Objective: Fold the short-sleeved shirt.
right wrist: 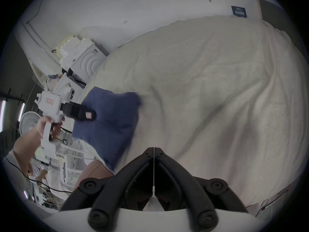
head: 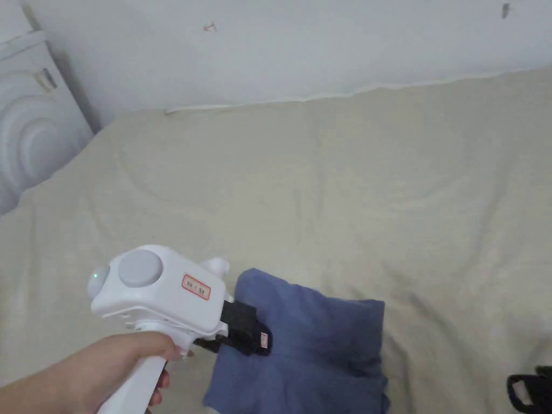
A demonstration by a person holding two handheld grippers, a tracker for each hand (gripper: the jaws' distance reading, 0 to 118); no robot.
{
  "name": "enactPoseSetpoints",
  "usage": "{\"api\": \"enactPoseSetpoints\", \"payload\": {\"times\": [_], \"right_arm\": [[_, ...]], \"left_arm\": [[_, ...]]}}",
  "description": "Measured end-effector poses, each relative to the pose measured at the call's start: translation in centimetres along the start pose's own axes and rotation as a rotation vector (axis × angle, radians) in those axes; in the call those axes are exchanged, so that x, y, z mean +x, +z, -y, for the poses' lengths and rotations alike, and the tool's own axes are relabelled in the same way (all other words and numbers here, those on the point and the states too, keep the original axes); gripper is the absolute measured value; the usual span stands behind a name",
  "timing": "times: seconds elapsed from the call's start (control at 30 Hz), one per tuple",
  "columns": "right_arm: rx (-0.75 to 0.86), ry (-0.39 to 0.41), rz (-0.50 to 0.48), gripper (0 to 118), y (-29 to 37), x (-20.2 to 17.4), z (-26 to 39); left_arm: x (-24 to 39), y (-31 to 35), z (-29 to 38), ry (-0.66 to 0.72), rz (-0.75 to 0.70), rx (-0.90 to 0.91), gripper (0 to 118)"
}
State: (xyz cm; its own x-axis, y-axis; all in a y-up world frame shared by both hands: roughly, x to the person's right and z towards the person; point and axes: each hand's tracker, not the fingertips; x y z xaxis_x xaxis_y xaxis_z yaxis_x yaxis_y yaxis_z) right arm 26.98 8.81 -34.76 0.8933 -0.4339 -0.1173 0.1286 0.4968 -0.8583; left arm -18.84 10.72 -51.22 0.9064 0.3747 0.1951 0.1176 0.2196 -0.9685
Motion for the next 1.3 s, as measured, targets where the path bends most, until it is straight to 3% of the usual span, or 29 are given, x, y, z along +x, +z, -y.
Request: {"api": "enactPoseSetpoints", "payload": {"times": [0.17, 0.33, 0.37, 0.4, 0.43, 0.47, 0.5, 0.6, 0.7, 0.77, 0.8, 0.87, 0.9, 1.0, 1.2, 1.3], "right_arm": [[-0.041, 0.079, -0.009, 1, -0.9, -4.6, -0.3], [-0.097, 0.084, -0.043, 1, -2.4, -7.6, -0.5], [-0.101, 0.082, -0.046, 1, -2.7, -7.9, -0.6], [-0.104, 0.08, -0.049, 1, -2.8, -8.2, -0.6], [-0.109, 0.079, -0.05, 1, -3.0, -8.4, -0.7], [-0.11, 0.077, -0.049, 1, -3.2, -8.5, -0.8], [-0.11, 0.074, -0.046, 1, -3.3, -8.6, -0.9], [-0.094, 0.061, -0.029, 1, -3.2, -8.4, -1.0], [-0.005, 0.033, -0.016, 1, -2.3, -7.7, -1.0], [0.097, 0.038, 0.041, 1, -0.8, -7.5, -0.8], [0.155, 0.049, 0.082, 1, 0.0, -7.4, -0.7], [0.269, 0.061, 0.167, 1, 2.1, -6.9, -0.3], [0.31, 0.06, 0.195, 1, 3.1, -6.8, -0.3], [0.424, 0.088, 0.224, 1, 6.6, -6.7, -0.1], [0.746, 0.114, 0.231, 1, 14.1, -7.7, 1.6], [1.012, 0.208, 0.312, 1, 16.9, -8.9, 3.9]], "left_arm": [[-13.9, 7.6, -1.9, 0.103, -0.428, 0.106, 19], [-21.0, 10.7, -2.1, 0.178, -0.592, 0.113, 19], [-21.4, 10.8, -1.9, 0.169, -0.585, 0.119, 25], [-21.7, 10.9, -1.5, 0.168, -0.575, 0.133, 45], [-21.9, 11.1, -1.3, 0.156, -0.57, 0.174, 86], [-22.2, 11.5, -1.0, 0.174, -0.564, 0.239, 109], [-22.3, 11.7, -0.8, 0.211, -0.534, 0.284, 117], [-20.8, 12.4, -0.2, 0.239, -0.516, 0.393, 117], [-14.9, 12.3, 1.5, 0.185, -0.333, 0.533, 117], [-8.2, 11.8, 3.5, 0.056, -0.26, 0.658, 106], [-4.9, 11.4, 4.1, -0.026, -0.194, 0.681, 89], [1.5, 9.6, 5.2, -0.144, -0.173, 0.688, 18], [4.2, 9.0, 5.9, -0.176, -0.204, 0.694, 4], [11.5, 7.5, 8.6, -0.255, 0.005, 0.742, 4], [21.5, 8.5, 14.7, -0.252, -0.009, 1.162, 2], [24.0, 9.1, 18.4, -0.266, -0.118, 1.363, 0]]}}
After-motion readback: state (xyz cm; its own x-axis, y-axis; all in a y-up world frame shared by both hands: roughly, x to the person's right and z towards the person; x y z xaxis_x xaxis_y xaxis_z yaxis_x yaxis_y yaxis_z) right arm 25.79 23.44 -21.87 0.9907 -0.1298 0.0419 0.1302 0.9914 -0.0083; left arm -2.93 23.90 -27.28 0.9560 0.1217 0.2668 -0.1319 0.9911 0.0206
